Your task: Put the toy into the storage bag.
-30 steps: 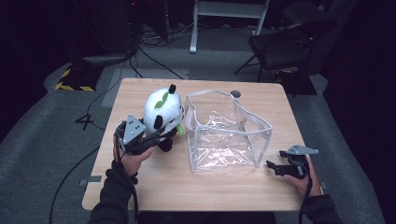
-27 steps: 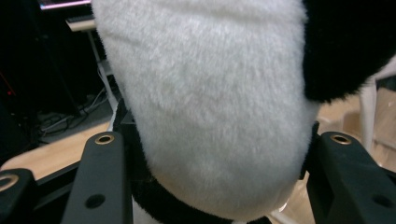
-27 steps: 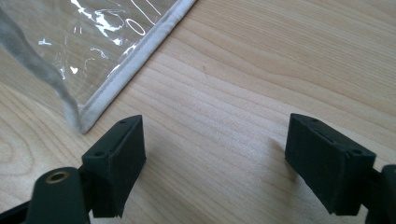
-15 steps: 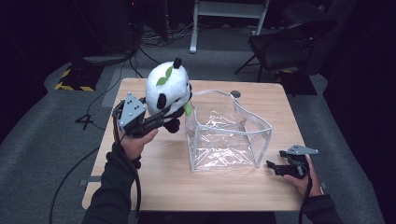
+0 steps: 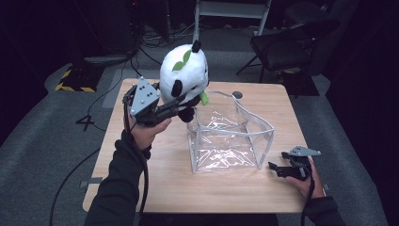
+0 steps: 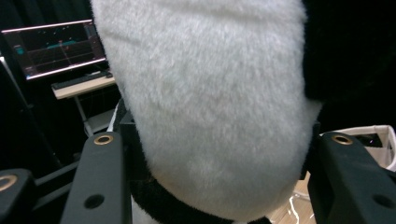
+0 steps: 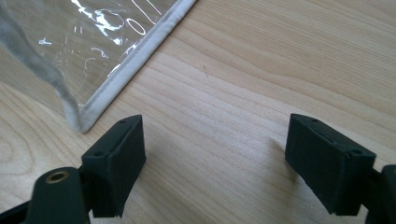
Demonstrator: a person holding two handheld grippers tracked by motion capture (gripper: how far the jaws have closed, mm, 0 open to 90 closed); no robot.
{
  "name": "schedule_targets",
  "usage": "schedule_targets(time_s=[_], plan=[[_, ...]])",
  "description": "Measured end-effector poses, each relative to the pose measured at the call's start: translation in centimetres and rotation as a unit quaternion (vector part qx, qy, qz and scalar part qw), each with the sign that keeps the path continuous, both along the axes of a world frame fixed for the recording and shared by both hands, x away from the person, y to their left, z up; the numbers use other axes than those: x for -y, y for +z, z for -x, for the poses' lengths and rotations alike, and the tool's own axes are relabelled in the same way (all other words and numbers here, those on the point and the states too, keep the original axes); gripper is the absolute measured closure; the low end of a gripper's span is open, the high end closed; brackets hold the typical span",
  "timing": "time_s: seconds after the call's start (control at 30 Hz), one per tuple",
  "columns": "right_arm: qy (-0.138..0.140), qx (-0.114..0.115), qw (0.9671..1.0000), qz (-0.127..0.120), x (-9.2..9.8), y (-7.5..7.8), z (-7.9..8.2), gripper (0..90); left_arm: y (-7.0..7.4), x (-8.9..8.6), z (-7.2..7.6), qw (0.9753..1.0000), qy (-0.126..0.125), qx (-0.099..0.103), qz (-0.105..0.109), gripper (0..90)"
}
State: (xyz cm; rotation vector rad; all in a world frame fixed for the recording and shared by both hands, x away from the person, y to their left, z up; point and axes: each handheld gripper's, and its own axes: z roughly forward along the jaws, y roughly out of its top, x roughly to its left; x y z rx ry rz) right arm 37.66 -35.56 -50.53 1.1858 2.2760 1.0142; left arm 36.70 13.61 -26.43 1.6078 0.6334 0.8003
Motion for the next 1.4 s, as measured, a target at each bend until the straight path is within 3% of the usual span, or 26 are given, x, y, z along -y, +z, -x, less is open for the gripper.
schedule_targets(time_s=[0.27,0.67,0.93,1.27,1.4], plan=[[0.0,0.0,1.0,0.0,0.0,0.0,0.0,20.0,0.6,1.9,-0.2,0.9998,-0.017,0.01,0.004,43.3],[0.0,0.0,1.0,0.0,0.0,0.0,0.0,20.0,0.3,4.9,-1.2,0.9988,-0.047,0.0,0.008,42.7],[0.001,0.0,1.0,0.0,0.0,0.0,0.0,20.0,-0.7,6.9,-2.0,0.9976,-0.065,-0.012,0.02,42.4],[0.001,-0.001,1.0,-0.001,0.0,0.0,0.0,20.0,-2.7,7.3,-1.9,0.9956,-0.078,-0.034,0.039,42.1],[0.002,-0.001,1.0,-0.001,0.0,0.0,0.0,20.0,-3.6,7.4,-1.9,0.9951,-0.082,-0.046,0.032,41.8]])
